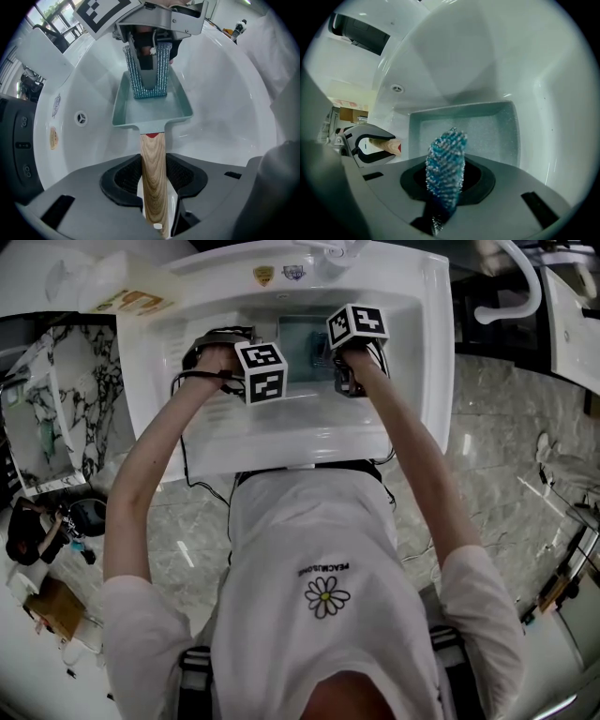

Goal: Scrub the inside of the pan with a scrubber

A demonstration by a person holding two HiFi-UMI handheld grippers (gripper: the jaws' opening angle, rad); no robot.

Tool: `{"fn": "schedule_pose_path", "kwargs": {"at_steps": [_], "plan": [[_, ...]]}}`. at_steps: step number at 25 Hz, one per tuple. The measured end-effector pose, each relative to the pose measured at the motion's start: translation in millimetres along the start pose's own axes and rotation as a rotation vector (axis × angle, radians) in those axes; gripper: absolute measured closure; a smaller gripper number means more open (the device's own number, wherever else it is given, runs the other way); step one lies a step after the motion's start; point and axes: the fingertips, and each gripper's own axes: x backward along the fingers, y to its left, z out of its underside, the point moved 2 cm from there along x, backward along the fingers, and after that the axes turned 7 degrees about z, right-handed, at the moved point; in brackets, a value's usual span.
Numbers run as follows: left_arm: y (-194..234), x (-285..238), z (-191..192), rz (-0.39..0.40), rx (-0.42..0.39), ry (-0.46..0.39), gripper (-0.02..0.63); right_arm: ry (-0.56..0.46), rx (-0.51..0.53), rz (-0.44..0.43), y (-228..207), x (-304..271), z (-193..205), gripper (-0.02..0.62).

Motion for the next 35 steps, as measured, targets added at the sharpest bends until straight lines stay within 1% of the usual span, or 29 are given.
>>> {"fn": "schedule_pose_path", "kwargs": {"at_steps": [15, 21, 24, 28, 31, 33, 35], "plan": [[-2.4, -0.2, -1.4, -0.009, -0.002, -0.009, 0.442, -0.003, 0.01, -0.135, 56.6, -8.5, 3.7, 0.54], [-1.2, -1.1, -1.6, -0.014, -0.004, -0.008, 0.442, -0.003, 0.018, -0.154, 69.1, -11.8, 2.0, 0.54], [-1.0, -1.0, -1.9, -0.017, -0.003, -0.007, 0.442, -0.006, 0.028, -0.148, 69.6, -11.6, 1.8, 0.54], [-2.7, -0.5, -2.1, -0.014, 0.0, -0.005, 0.442, -0.012, 0.016, -0.167, 67.9, -6.1, 2.8, 0.54], [-2.6, -1.7, -2.0, -0.012, 0.001, -0.006, 0.442, -0.04, 0.015, -0.174, 59.3, 7.8, -1.6, 0.54], [-2.3, -2.1, -1.8, -0.014, 0.0, -0.006, 0.442, -0.061, 0.033, -0.157, 48.3, 20.3, -3.4, 0.54], [-2.6, -2.1, -1.0, -0.014, 0.001, -0.007, 0.442, -0.068, 0.072, -0.107, 31.8, 29.6, -1.9, 0.54]]}}
